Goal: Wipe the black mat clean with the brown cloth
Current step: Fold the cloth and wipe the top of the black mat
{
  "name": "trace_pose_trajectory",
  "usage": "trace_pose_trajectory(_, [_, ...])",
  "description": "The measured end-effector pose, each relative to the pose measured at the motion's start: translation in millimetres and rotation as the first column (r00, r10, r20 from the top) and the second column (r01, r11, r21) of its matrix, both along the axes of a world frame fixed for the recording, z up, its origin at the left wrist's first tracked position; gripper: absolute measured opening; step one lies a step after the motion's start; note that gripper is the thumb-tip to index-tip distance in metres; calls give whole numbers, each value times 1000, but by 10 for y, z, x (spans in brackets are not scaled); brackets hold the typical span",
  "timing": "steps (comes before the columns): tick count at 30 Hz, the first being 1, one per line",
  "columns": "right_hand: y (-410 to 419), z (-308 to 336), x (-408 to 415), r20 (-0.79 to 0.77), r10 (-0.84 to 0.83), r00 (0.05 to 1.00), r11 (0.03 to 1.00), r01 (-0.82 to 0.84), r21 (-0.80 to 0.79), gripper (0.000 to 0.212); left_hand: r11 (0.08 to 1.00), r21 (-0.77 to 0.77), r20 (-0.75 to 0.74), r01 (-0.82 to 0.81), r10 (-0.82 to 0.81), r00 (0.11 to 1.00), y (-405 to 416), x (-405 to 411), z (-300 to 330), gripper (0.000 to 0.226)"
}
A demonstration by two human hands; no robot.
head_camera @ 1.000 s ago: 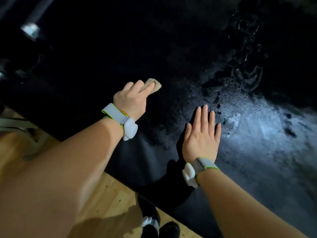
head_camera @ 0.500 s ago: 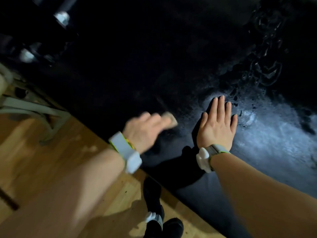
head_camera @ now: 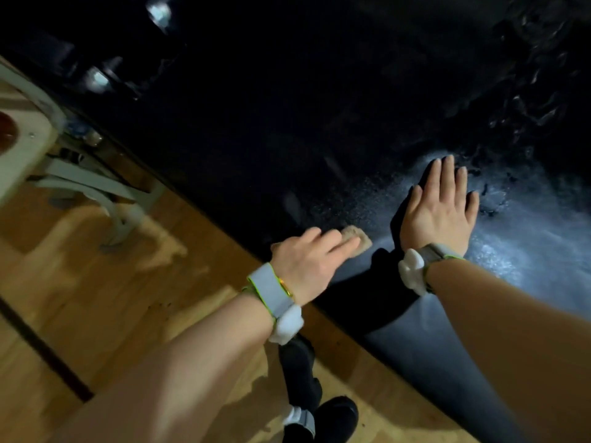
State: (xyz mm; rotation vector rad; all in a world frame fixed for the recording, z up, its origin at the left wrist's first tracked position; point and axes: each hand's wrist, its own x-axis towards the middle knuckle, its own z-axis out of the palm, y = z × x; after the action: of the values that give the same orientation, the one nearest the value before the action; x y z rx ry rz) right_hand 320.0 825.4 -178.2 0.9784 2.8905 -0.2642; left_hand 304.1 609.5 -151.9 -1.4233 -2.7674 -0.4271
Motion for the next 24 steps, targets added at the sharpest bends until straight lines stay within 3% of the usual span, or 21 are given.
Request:
trace_pose_trajectory(2, [20, -5, 20, 6, 4, 1000, 1000, -4, 0, 55, 995, -79, -72, -63, 57, 996, -126, -254, 34, 39])
trace_pose_trajectory(4, [47, -9, 47, 8, 5, 1000, 1000, -5, 6, 55, 948, -166, -125, -272, 254, 959, -286, -601, 66, 41])
trace_pose_trajectory(7, [46, -7, 43, -4, 8, 1000, 1000, -8, 8, 55, 843, -59, -40, -535, 533, 845, -456, -812, 72, 39])
trace_pose_trajectory(9, [41, -2, 36, -6, 7, 1000, 1000, -7, 14, 55, 811, 42, -20, -584, 585, 811, -343, -663, 43, 36])
trace_pose_trajectory(11, [26, 0, 26, -13, 12, 1000, 1000, -12, 14, 55, 844, 88, -24, -530, 534, 845, -135, -371, 12, 35])
trace_pose_trajectory(14, [18, 0, 20, -24, 22, 999, 1000, -22, 16, 55, 954, 89, 14, -287, 287, 958, 161, 232, -28, 36])
trace_pose_trajectory(20, [130, 70, 64, -13, 97, 995, 992, -98, -81, 55, 996, 72, -96, -58, 65, 993, 162, 259, -113, 37])
trace_pose_trajectory(22, [322, 97, 165, -30, 160, 987, 983, -162, -91, 55, 998, 36, -125, -55, 59, 990, 104, 59, -108, 37])
trace_pose_trajectory(24, [680, 101, 390, -11, 140, 990, 989, -140, -42, 55, 981, -3, -103, -195, 193, 976, 79, -132, -76, 38])
